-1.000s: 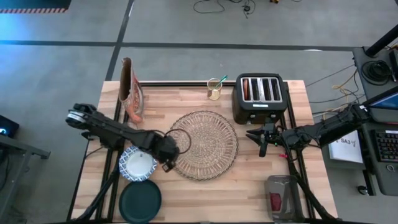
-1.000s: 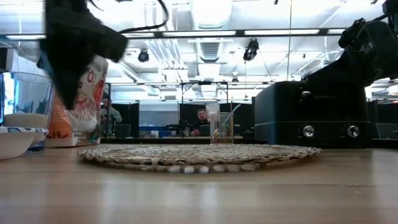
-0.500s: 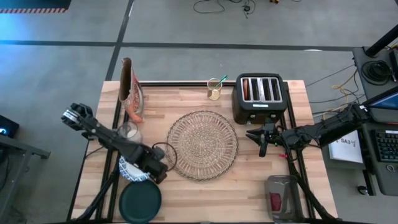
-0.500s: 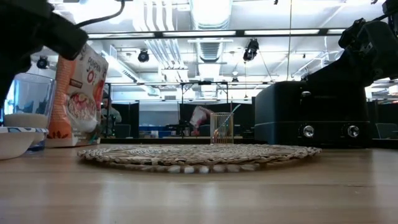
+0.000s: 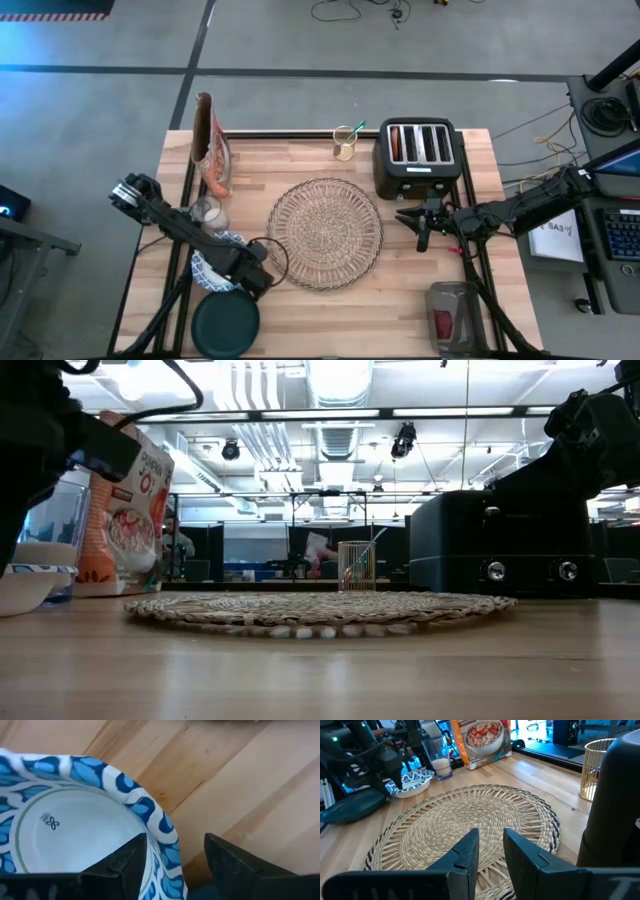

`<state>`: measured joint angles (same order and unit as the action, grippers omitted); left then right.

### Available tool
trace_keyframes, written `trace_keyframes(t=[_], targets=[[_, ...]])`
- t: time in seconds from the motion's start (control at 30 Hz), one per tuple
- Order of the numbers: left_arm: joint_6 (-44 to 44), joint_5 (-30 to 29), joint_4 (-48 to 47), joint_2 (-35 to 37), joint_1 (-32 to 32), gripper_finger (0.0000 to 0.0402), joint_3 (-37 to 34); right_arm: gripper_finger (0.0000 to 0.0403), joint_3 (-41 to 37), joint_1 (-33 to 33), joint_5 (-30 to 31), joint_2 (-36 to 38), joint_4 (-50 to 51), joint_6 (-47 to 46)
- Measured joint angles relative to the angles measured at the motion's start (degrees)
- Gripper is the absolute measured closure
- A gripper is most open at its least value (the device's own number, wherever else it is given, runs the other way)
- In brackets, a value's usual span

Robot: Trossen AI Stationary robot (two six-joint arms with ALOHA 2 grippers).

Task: Arrange a breakfast setting
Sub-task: Put the white bowl on the brown placemat

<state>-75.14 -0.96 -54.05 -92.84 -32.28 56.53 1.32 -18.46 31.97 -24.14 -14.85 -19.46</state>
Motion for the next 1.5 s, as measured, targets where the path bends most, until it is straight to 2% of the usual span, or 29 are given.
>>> trace_keyframes(t=[0.13, 0.4, 0.73, 0.97, 1.2, 1.5], targets=[[1.02, -0.13, 0.4, -1.23, -0.21, 0.0234, 0.0, 0.0323, 0.02, 0.0, 0.0, 0.0, 0.0, 0.0], [1.15, -4.07, 0.48, -2.39, -0.21, 0.0268, 0.0, 0.0323, 0.0, 0.02, 0.0, 0.0, 0.0, 0.0], [1.15, -2.81, 1.68, -2.42, -0.21, 0.0326, 0.0, 0.0323, 0.01, 0.0, 0.01, 0.0, 0.01, 0.0], [1.27, -0.7, 3.9, -2.33, -0.19, 0.0352, 0.17, 0.0323, 0.0, 0.0, 0.01, 0.0, 0.0, 0.0], [6.73, -0.2, 4.03, -2.33, 0.03, 0.0359, 4.94, 0.0323, 0.02, 0.0, 0.02, 0.0, 0.0, 0.0], [18.34, -7.68, 1.13, -2.5, 1.37, 0.0359, 12.79, 0.0323, 0.0, 0.01, 0.01, 0.0, 0.0, 0.0]])
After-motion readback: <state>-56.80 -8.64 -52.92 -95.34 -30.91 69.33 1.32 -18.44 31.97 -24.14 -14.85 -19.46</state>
